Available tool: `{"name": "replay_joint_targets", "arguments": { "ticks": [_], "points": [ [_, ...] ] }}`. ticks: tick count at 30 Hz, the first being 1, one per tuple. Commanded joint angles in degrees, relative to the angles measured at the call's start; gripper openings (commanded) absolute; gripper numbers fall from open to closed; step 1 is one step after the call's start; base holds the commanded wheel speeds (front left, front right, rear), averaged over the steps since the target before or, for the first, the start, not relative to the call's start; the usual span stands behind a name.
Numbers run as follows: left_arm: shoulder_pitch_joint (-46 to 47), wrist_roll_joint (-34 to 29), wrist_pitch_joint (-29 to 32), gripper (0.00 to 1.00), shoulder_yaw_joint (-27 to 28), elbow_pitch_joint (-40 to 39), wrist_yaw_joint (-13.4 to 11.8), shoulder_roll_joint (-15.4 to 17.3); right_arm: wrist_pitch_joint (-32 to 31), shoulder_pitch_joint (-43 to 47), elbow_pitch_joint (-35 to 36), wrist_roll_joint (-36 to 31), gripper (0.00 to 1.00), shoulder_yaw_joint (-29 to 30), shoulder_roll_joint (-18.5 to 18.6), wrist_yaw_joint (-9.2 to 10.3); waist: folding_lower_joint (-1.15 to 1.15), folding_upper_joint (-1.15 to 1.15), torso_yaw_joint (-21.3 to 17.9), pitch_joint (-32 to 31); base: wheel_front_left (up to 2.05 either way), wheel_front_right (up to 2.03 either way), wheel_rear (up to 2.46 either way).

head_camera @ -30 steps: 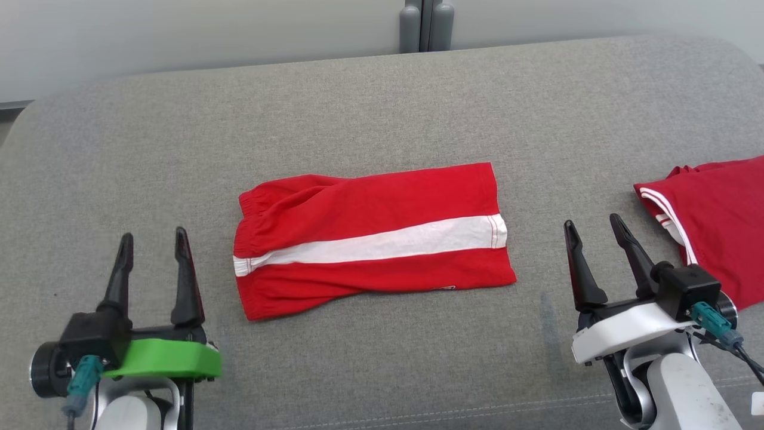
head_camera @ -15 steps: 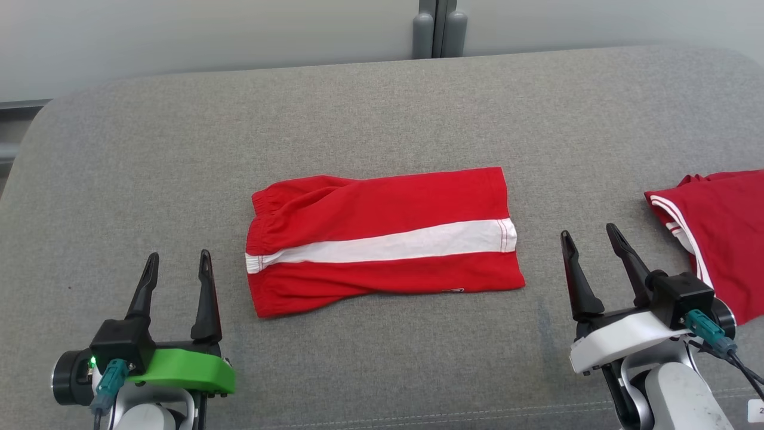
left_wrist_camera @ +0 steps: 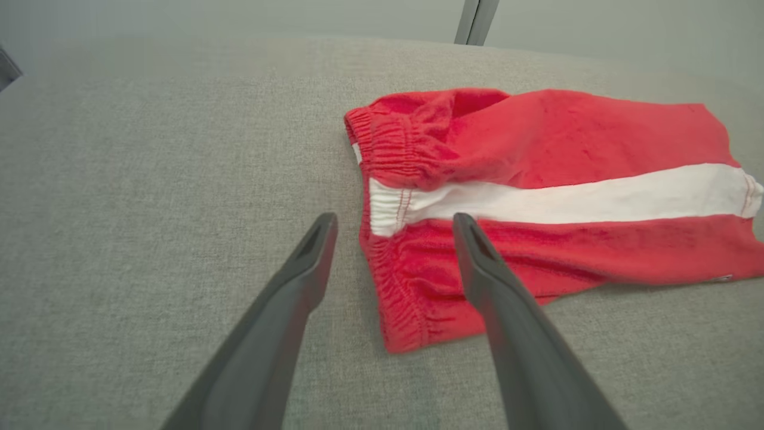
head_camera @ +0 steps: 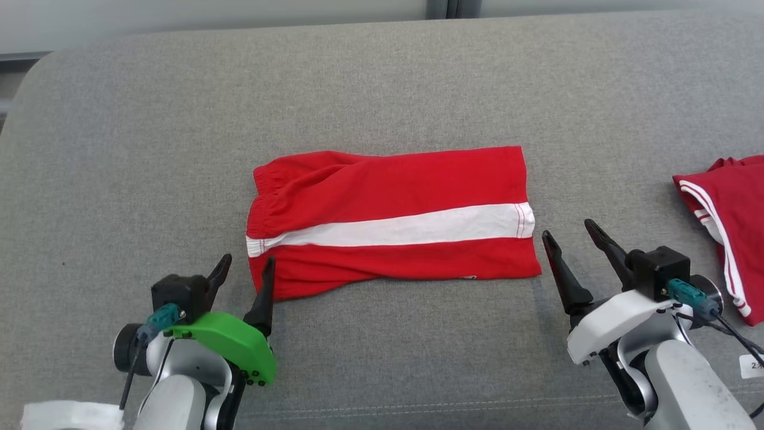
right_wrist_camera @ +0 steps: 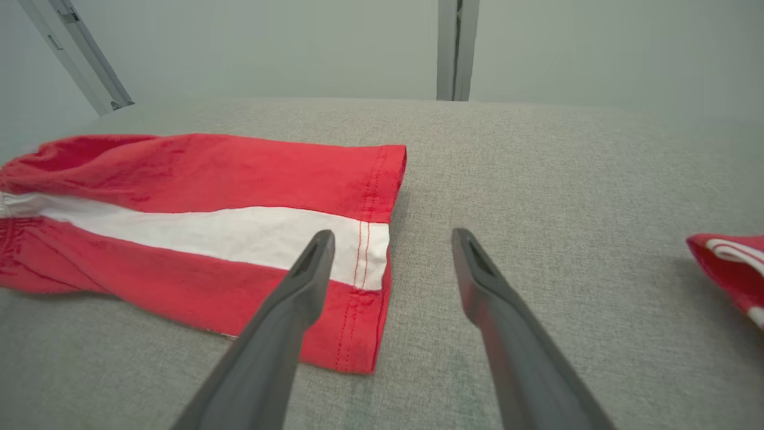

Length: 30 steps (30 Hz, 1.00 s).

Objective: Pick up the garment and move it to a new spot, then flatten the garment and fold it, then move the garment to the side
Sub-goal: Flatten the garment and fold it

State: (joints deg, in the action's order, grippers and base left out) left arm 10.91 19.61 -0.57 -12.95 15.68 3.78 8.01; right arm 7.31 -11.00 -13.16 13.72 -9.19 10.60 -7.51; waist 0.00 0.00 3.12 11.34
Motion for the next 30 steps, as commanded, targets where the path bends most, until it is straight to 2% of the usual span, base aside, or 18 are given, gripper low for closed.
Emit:
{"name": "replay_joint_targets", "arguments": {
  "ticks": [1,6,9,14,15,20,21,22,23,24,30],
  "points": [
    [1.6,0.84,1.49,1.0,-0.08,0.42,0.48,-0.08,-0.5,-1.22,-0.73,0.87,1.0,-0.73,1.13,0.06,0.0,0.0,0.79,2.39,0.0,0.0,0.0],
    [3.76,2.25,3.2,1.0,-0.29,0.21,0.88,-0.4,-0.89,-3.71,-2.53,3.3,1.0,-3.56,3.6,0.06,0.0,0.0,1.31,5.15,0.0,0.0,0.0],
    [4.52,2.42,3.32,0.96,-0.49,0.12,1.03,-0.35,-0.68,-4.63,-3.08,3.98,1.0,-4.3,4.12,0.06,0.0,0.0,1.44,5.98,0.0,0.0,0.0],
    [5.41,2.75,3.39,0.67,-0.86,-0.2,1.24,-0.03,-0.16,-6.97,-4.66,5.16,1.0,-5.83,5.22,0.06,0.0,0.0,1.64,7.29,0.0,0.0,0.0],
    [5.42,2.93,3.48,0.58,-0.93,-0.2,1.25,-0.03,-0.1,-7.46,-4.99,5.26,1.0,-6.09,5.36,0.06,0.0,0.0,1.73,7.46,0.0,0.0,0.0],
    [5.76,3.28,3.16,0.44,-1.26,-0.37,1.44,-0.03,0.31,-9.35,-6.48,6.16,1.0,-7.53,6.06,0.06,0.0,0.0,2.26,8.1,0.0,0.0,0.0],
    [5.8,3.34,3.07,0.39,-1.32,-0.38,1.48,0.01,0.46,-9.7,-6.66,6.29,0.49,-7.83,6.14,0.06,0.0,0.0,2.32,8.16,0.0,0.0,0.0],
    [5.79,3.54,2.82,0.29,-1.35,-0.53,1.54,-0.06,0.75,-10.05,-6.71,6.39,0.15,-8.24,6.27,0.06,0.0,0.0,2.37,8.22,0.0,0.0,0.0],
    [5.81,3.68,2.77,0.1,-1.39,-0.61,1.63,-0.11,0.91,-10.31,-6.93,6.59,0.0,-8.47,6.4,0.06,0.0,0.0,2.41,8.27,0.0,0.0,0.0],
    [5.86,3.27,2.75,0.0,-1.57,-0.54,1.57,0.17,0.87,-10.47,-7.23,6.73,0.0,-8.73,6.6,0.06,0.0,0.0,2.41,8.29,0.0,0.0,0.0],
    [5.68,2.84,1.38,0.0,-1.63,-3.01,1.05,0.89,3.01,-10.96,-5.77,7.36,0.0,-8.61,7.08,0.06,0.0,0.0,2.05,7.85,0.0,0.0,0.0]
  ]
}}
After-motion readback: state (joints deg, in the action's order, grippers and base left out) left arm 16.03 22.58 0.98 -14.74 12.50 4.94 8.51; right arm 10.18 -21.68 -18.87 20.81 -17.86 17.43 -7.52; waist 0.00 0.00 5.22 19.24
